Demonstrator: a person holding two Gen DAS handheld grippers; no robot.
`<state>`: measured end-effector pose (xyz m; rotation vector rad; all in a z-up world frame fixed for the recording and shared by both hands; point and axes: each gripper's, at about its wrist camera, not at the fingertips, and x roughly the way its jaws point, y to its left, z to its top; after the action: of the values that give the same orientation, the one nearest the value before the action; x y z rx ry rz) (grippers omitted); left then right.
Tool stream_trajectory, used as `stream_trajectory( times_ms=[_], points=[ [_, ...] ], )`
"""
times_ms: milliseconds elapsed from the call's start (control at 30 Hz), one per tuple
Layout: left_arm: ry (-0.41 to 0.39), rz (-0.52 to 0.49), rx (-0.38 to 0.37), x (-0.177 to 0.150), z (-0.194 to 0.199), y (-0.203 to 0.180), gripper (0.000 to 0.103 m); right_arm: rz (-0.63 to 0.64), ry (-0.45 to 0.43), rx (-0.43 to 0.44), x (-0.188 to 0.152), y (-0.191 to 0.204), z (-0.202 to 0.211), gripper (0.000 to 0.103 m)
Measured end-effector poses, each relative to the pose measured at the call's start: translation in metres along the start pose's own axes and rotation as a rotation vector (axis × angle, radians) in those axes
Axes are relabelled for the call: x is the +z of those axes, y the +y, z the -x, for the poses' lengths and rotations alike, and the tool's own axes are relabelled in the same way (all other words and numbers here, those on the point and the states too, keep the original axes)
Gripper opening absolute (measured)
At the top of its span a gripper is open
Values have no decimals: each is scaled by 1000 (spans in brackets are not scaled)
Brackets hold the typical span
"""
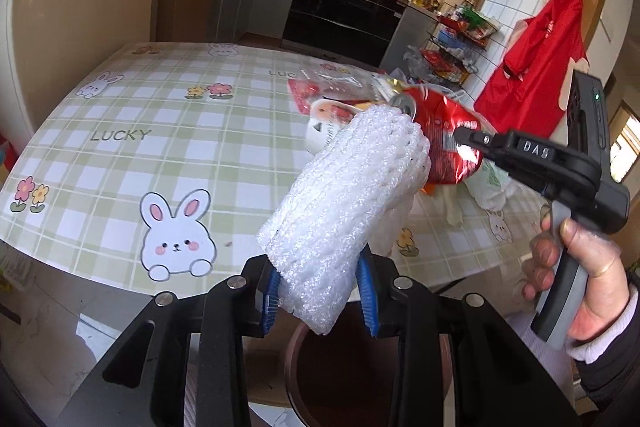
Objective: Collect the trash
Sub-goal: 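Grasp the crushed red can with the right gripper while the left gripper lifts the bubble wrap, then release the bubble wrap and the red can into the brown bin with both grippers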
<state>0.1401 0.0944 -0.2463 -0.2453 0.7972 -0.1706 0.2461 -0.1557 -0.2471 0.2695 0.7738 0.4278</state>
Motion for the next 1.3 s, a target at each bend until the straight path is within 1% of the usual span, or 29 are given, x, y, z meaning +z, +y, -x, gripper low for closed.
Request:
stream_trajectory(
  times_ms=[67, 133, 200, 333, 433, 467, 533, 567, 633, 733, 833, 900, 967, 1033, 1100, 1233, 1300],
  points=[
    [49, -24, -36, -8, -4, -15, 33, -6, -45, -7, 2, -8, 28, 23],
    [99, -23, -96, -18, -9, -30, 33, 0, -80, -12, 2, -14, 54, 22],
    [136, -37, -137, -28, -13, -47, 33, 18, -114, -25, -3, -18, 81, 22],
    [193, -111, -186, -48, -20, -86, 33, 21, -148, -33, -18, -28, 125, 23],
    [233, -150, -209, -59, -25, -105, 35, 13, -162, -38, -27, -38, 151, 23],
    [248, -157, -215, -61, -27, -110, 36, 10, -168, -39, -30, -42, 159, 23],
    [277, -156, -228, -67, -29, -116, 43, 3, -173, -42, -37, -47, 171, 23],
    [280, -157, -226, -69, -29, -116, 44, -2, -176, -43, -39, -51, 177, 23],
    [283, -160, -219, -66, -29, -119, 54, -10, -182, -43, -43, -56, 184, 23],
    [276, -161, -217, -61, -29, -122, 64, -21, -194, -41, -45, -62, 193, 23],
    [272, -174, -202, -61, -23, -124, 67, -24, -203, -37, -43, -63, 195, 23],
    [257, -174, -186, -58, -20, -121, 69, -20, -203, -33, -43, -62, 196, 23],
    [221, -169, -164, -53, -12, -117, 74, -7, -197, -29, -42, -58, 195, 23],
    [163, -162, -134, -44, -1, -110, 86, 10, -182, -27, -44, -54, 193, 23],
    [83, -148, -77, -33, 13, -100, 93, 30, -156, -19, -48, -49, 189, 23],
    [-68, -99, 13, -11, 41, -74, 97, 59, -109, -1, -52, -40, 180, 23],
    [-142, -65, 59, -2, 56, -59, 97, 80, -80, 6, -55, -34, 173, 23]
  ],
)
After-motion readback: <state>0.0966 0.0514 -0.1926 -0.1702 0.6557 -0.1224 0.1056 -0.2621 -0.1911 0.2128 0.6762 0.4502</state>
